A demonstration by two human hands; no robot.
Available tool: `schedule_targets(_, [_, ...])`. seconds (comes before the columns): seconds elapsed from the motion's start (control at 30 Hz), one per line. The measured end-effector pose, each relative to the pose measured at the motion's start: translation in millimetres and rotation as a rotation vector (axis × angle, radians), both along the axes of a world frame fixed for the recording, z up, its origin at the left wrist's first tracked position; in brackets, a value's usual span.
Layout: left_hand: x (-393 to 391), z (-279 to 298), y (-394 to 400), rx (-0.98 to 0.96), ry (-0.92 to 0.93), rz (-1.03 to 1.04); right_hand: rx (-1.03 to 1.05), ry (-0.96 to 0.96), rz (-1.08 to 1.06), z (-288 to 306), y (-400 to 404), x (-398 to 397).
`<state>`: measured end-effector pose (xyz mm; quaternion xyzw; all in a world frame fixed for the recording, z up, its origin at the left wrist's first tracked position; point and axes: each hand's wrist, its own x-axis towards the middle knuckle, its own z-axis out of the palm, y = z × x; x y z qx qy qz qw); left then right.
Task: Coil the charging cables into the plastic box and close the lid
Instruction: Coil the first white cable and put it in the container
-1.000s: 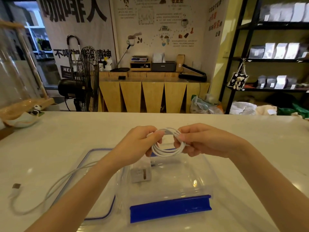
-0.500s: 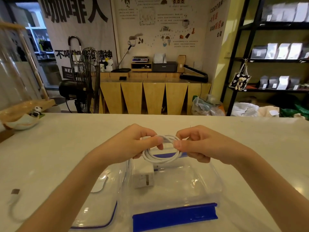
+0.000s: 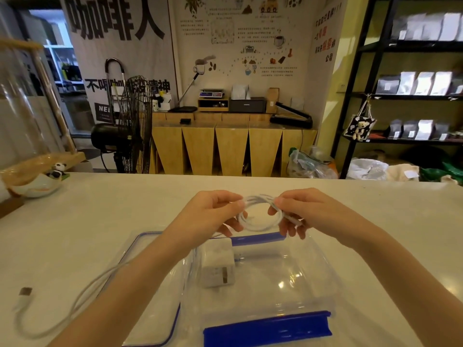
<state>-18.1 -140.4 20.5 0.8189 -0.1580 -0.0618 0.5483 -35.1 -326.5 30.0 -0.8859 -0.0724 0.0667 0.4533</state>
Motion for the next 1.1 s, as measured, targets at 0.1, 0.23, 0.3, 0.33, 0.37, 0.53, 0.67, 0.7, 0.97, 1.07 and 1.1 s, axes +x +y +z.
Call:
schedule_targets(0.1, [2,-14,-2,0.200,-0.101,-0.057,-0.117,0.147,0.037,1,-10,-1])
schedule_targets(0.23, [0,-25,-12,0.371,-0.061,-0.127,-0.278,0.214,0.055,1,-11,-3])
schedule_targets(0.3, [2,-26,-15,0.405,-0.024,-0.167,-0.349,0.234,0.053,2,-9,-4])
schedule_targets(0.33, [4,-25,-17,0.422,-0.007,-0.184,-0.371,0.248,0.045,3,-8,-4])
schedule_targets(0.37, [5,-24,-19,0.443,0.008,-0.200,-0.388,0.262,0.037,2,-6,-5])
schedule_targets(0.53, [13,-23,-34,0.637,-0.016,-0.250,-0.479,0.305,0.008,-10,5,-3])
schedule_targets(0.67, [18,-31,-50,0.782,-0.097,-0.242,-0.565,0.266,-0.084,-22,10,1])
schedule_targets(0.7, [19,-34,-53,0.812,-0.120,-0.244,-0.605,0.246,-0.095,-23,12,1])
schedule_targets(0.97, [18,-43,-59,0.944,-0.198,-0.222,-0.883,0.100,-0.121,-33,29,1])
schedule_targets(1.07, [16,-38,-55,0.925,-0.274,-0.162,-0.916,0.108,-0.118,-37,31,5])
schedule_targets(1.1, [14,-35,-53,0.909,-0.300,-0.158,-0.916,0.112,-0.113,-37,31,4])
